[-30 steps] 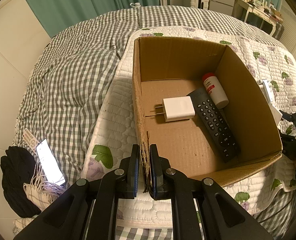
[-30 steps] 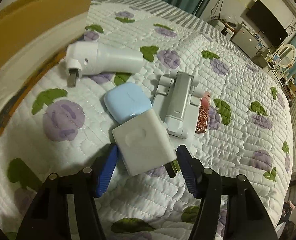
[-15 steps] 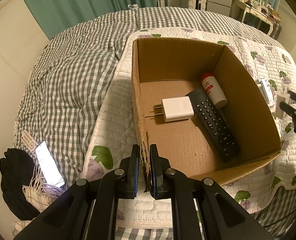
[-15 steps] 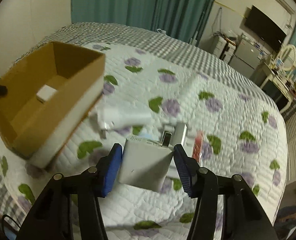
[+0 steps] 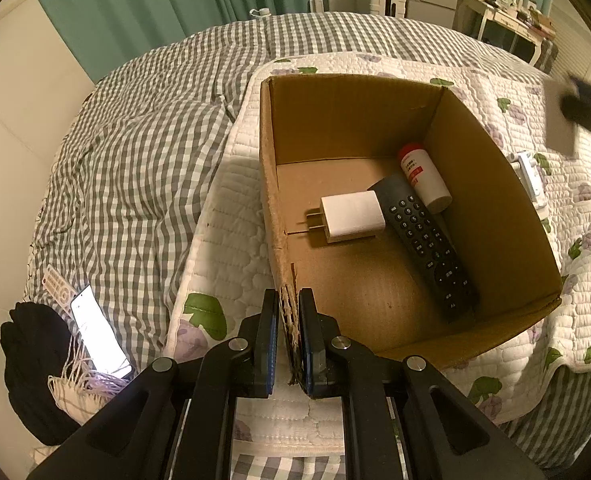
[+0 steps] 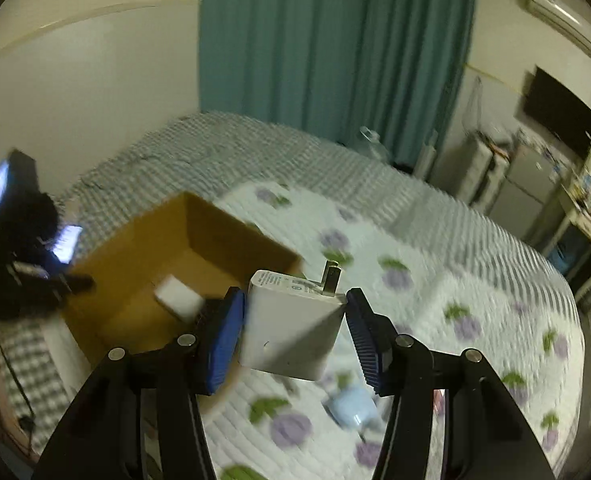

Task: Organize rigid objects
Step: 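Carry the larger charger into the box and release it with the right gripper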

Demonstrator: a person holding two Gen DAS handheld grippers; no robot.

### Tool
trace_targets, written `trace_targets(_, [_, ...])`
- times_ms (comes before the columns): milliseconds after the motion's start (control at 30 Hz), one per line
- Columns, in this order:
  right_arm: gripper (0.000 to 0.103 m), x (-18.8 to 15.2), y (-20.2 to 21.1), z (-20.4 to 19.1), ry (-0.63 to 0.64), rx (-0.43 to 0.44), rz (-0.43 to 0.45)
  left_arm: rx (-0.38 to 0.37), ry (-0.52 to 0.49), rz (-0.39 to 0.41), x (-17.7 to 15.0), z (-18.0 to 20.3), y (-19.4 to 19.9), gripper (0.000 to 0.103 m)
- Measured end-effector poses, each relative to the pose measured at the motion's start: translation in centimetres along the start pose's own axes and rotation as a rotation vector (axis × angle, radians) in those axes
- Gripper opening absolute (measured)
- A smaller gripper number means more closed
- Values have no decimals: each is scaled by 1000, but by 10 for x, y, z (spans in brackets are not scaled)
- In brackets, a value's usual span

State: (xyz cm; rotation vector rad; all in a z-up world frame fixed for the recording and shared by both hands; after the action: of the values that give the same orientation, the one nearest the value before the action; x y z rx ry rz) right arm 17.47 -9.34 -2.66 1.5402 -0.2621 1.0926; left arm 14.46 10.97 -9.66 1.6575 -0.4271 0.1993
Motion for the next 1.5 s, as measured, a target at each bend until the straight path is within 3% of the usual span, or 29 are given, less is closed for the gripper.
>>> trace_targets(200, [53,30,-43,-51,54,111,-20,0,0,0,0,0,0,10])
trace_targets(400, [52,27,-113,-92,102,161,-169,-4,3,1,-3,-1,0,10])
trace_targets(600, [52,10,-151,-92,111,154,-284,-9,0,-3,-5,-1,-3,10])
trace_targets(833, [52,16,-142,-90,83,175,-239,-10,2,-5,-5,-2,-3,10])
trace_targets(933, [66,23,-126,-85,47,180,-191,-11,3,-4,-5,-2,-2,10])
trace_targets(1067, [67,31,-98,-72,38,151,-128,-10,5,-7,-5,-3,0,10])
trace_targets(1233, [69,27,-51,-24,-1,15,-60,-10,3,-3,-4,-1,4,10])
trace_targets(1500, [70,-6,-1,51,-83,-174,-52,-4,11,2,-5,1,7,10])
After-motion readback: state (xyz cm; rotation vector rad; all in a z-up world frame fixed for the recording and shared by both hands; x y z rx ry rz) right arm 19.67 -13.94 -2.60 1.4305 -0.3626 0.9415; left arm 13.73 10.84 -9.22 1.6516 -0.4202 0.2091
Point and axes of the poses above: each gripper's, at about its wrist camera, not at the fingertips, and y roughly against the way its jaws point, z to its right, x to its top, the point moved 3 cm from there along -y, roughly the way its jaws point, and after that the axes turned 1 degree about y, right-handed, at the moved point
